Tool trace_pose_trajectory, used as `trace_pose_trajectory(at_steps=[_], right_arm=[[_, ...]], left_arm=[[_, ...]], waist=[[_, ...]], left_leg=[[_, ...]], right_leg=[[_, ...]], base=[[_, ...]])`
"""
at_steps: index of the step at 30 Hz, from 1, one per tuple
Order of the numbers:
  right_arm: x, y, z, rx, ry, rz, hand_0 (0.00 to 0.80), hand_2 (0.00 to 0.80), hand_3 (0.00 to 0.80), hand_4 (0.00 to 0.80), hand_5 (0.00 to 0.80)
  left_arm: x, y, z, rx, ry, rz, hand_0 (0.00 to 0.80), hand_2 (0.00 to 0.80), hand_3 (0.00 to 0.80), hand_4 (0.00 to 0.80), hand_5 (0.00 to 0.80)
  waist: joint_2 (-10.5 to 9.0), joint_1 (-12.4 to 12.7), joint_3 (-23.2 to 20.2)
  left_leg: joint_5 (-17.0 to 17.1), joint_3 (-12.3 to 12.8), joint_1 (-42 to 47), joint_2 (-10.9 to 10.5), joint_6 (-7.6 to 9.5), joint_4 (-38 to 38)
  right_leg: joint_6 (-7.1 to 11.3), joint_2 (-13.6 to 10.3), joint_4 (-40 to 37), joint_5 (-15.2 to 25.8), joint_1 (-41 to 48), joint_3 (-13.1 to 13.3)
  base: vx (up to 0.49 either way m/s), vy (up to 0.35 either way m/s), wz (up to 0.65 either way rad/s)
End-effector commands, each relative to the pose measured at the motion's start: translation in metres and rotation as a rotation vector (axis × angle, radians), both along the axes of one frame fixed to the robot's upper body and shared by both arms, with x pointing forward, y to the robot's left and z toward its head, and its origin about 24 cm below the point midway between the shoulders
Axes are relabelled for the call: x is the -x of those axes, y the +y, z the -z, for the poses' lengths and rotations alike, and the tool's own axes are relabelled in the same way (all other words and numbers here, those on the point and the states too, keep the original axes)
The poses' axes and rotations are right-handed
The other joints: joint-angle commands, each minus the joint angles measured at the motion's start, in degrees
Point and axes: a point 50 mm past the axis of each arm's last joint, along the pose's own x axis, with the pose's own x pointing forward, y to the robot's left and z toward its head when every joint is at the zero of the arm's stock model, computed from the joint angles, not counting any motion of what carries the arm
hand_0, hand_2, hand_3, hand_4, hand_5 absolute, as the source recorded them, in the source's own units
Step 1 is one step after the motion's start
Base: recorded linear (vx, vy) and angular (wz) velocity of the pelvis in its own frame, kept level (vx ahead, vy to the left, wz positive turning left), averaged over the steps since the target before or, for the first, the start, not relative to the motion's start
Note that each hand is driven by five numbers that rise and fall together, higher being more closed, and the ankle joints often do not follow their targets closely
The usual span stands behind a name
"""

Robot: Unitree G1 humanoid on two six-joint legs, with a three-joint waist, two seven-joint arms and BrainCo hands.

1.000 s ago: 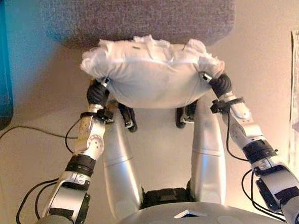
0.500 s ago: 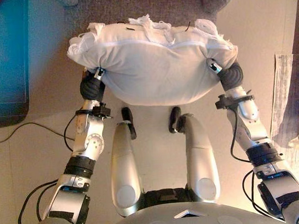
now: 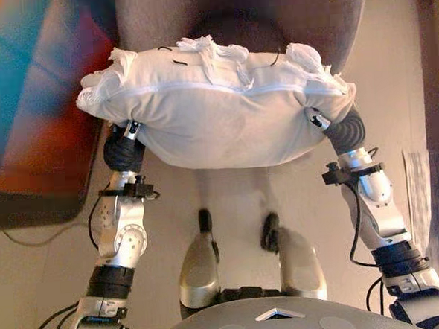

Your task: Pick up the cushion and take it to the sofa

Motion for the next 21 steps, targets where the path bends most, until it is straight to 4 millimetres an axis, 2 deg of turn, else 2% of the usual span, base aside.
trace_pose_trajectory(at_steps=[1, 5, 8, 10, 12, 14, 15, 17, 19, 21], right_arm=[[0.014, 0.024, -0.026, 0.011, -0.169, -0.146, 0.800, 0.800, 0.800, 0.800, 0.800], [0.019, 0.022, -0.028, 0.004, -0.163, -0.150, 0.800, 0.800, 0.800, 0.800, 0.800], [0.019, 0.020, -0.029, 0.007, -0.159, -0.145, 0.800, 0.800, 0.800, 0.800, 0.800], [0.019, 0.018, -0.029, 0.009, -0.151, -0.153, 0.800, 0.800, 0.800, 0.800, 0.800], [0.020, 0.017, -0.028, 0.007, -0.146, -0.166, 0.800, 0.800, 0.800, 0.800, 0.800], [0.022, 0.016, -0.024, -0.002, -0.138, -0.173, 0.800, 0.800, 0.800, 0.800, 0.800], [0.021, 0.017, -0.022, -0.003, -0.130, -0.171, 0.800, 0.800, 0.800, 0.800, 0.800], [0.021, 0.020, -0.021, -0.002, -0.124, -0.176, 0.800, 0.800, 0.800, 0.800, 0.800], [0.019, 0.026, -0.021, 0.007, -0.120, -0.186, 0.800, 0.800, 0.800, 0.800, 0.800], [0.018, 0.031, -0.019, 0.016, -0.107, -0.188, 0.800, 0.800, 0.800, 0.800, 0.800]], left_arm=[[0.009, -0.024, -0.038, -0.075, -0.232, 0.094, 0.800, 0.800, 0.800, 0.800, 0.800], [0.013, -0.024, -0.038, -0.070, -0.210, 0.094, 0.800, 0.800, 0.800, 0.800, 0.800], [0.013, -0.025, -0.036, -0.084, -0.199, 0.100, 0.800, 0.800, 0.800, 0.800, 0.800], [0.015, -0.023, -0.035, -0.082, -0.186, 0.093, 0.800, 0.800, 0.800, 0.800, 0.800], [0.017, -0.020, -0.034, -0.081, -0.183, 0.077, 0.800, 0.800, 0.800, 0.800, 0.800], [0.019, -0.015, -0.030, -0.076, -0.175, 0.070, 0.800, 0.800, 0.800, 0.800, 0.800], [0.020, -0.014, -0.028, -0.078, -0.168, 0.070, 0.800, 0.800, 0.800, 0.800, 0.800], [0.020, -0.013, -0.026, -0.078, -0.163, 0.069, 0.800, 0.800, 0.800, 0.800, 0.800], [0.020, -0.013, -0.026, -0.082, -0.164, 0.068, 0.800, 0.800, 0.800, 0.800, 0.800], [0.020, -0.015, -0.024, -0.060, -0.141, 0.064, 0.800, 0.800, 0.800, 0.800, 0.800]], waist=[[-4.22, -0.8, -9.9], [-4.66, -1.5, -11.5], [-5.00, -1.8, -12.0], [-5.44, -2.0, -11.5], [-6.65, -2.2, -10.3], [-7.63, -2.2, -8.5], [-7.77, -2.0, -8.0], [-7.17, -1.1, -7.2], [-5.82, 0.1, -6.7], [-4.73, 1.4, -6.7]], left_leg=[[-2.3, 1.5, 1.5, -2.2, 1.92, 0.1], [-2.4, 2.1, 5.1, -1.9, 1.94, -2.5], [-2.4, 1.9, 5.7, -1.7, 1.83, -1.5], [-1.8, 1.2, 4.8, -1.3, 1.57, 3.3], [0.7, 0.8, 1.8, -0.3, 1.03, 14.1], [1.5, 0.3, -2.7, 0.3, 1.46, 22.9], [1.1, 0.6, -3.5, 0.5, 1.71, 23.8], [1.1, -0.1, -4.5, -1.1, 2.01, 20.7], [3.7, -1.3, -5.4, -2.2, 1.56, 13.5], [6.9, -1.8, -6.3, -2.4, 1.08, 4.5]], right_leg=[[2.41, 1.8, -16.6, 5.7, 11.3, -0.4], [2.38, 2.6, -19.0, 6.2, 14.2, 0.7], [2.05, 3.2, -19.2, 6.2, 14.9, 1.5], [1.37, 3.5, -18.3, 5.7, 14.7, 2.5], [0.01, 3.3, -17.2, 5.5, 14.3, 3.2], [-0.89, 3.2, -15.9, 5.5, 14.4, 3.7], [-0.83, 3.2, -15.5, 5.4, 14.6, 3.9], [-0.26, 3.7, -14.9, 4.8, 15.1, 4.1], [-0.01, 5.2, -15.1, 3.6, 16.4, 5.0], [0.09, 6.2, -15.9, 2.4, 18.6, 5.9]], base=[[0.068, 0.007, -0.05], [0.038, -0.006, -0.05], [0.000, -0.034, -0.09], [-0.017, -0.052, -0.14], [-0.029, -0.097, -0.20], [-0.004, -0.110, -0.29], [0.027, -0.046, -0.25], [0.087, 0.027, -0.16], [0.193, 0.070, -0.07], [0.299, 0.114, -0.11]])
